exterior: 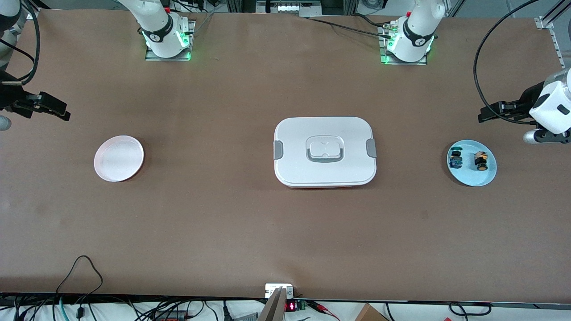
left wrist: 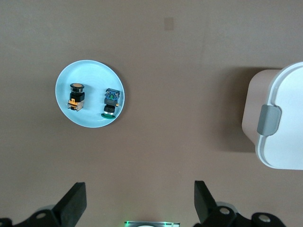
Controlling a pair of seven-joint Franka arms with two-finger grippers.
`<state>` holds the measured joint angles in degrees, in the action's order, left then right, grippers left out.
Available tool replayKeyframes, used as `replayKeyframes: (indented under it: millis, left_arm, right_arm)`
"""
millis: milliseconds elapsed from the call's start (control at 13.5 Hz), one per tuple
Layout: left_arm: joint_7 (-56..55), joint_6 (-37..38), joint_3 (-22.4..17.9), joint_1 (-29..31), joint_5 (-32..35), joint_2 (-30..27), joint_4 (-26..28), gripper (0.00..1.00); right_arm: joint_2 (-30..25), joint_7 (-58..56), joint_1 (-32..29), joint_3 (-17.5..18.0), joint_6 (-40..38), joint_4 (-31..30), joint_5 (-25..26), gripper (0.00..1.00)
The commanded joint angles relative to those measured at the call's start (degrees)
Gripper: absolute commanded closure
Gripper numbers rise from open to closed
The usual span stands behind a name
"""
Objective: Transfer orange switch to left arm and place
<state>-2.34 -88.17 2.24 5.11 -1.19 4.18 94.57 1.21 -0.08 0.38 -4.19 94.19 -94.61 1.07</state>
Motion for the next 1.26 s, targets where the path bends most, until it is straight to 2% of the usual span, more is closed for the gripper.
replayKeyframes:
  millis: [0, 669, 892, 1189]
  left_arm:
    - [-1.88, -3.05, -0.22, -0.45, -0.13, -1.45, 1.49, 0.0]
    - [-0.83, -4.02, 0.04, -0.45, 2.33, 0.48, -1.67, 0.0]
    - [-0.74, -4.81, 0.39, -0.98, 6.9, 0.57, -1.76, 0.0]
    - [2.25, -6.31, 0.39, -0.28, 5.94, 0.66, -1.67, 0.0]
  right_arm:
    - [-2.09, -0.18, -0.46, 0.14, -0.75, -0.58, -0.54, 0.0]
    - [-1.48, -3.34, -0.55, 0.06, -5.77, 2.15, -1.33, 0.0]
    - [-1.39, -2.29, -0.46, 0.23, -6.04, 2.24, -1.6, 0.0]
    - [-1.39, -2.03, -0.2, 0.5, -5.86, 2.24, -0.72, 0.0]
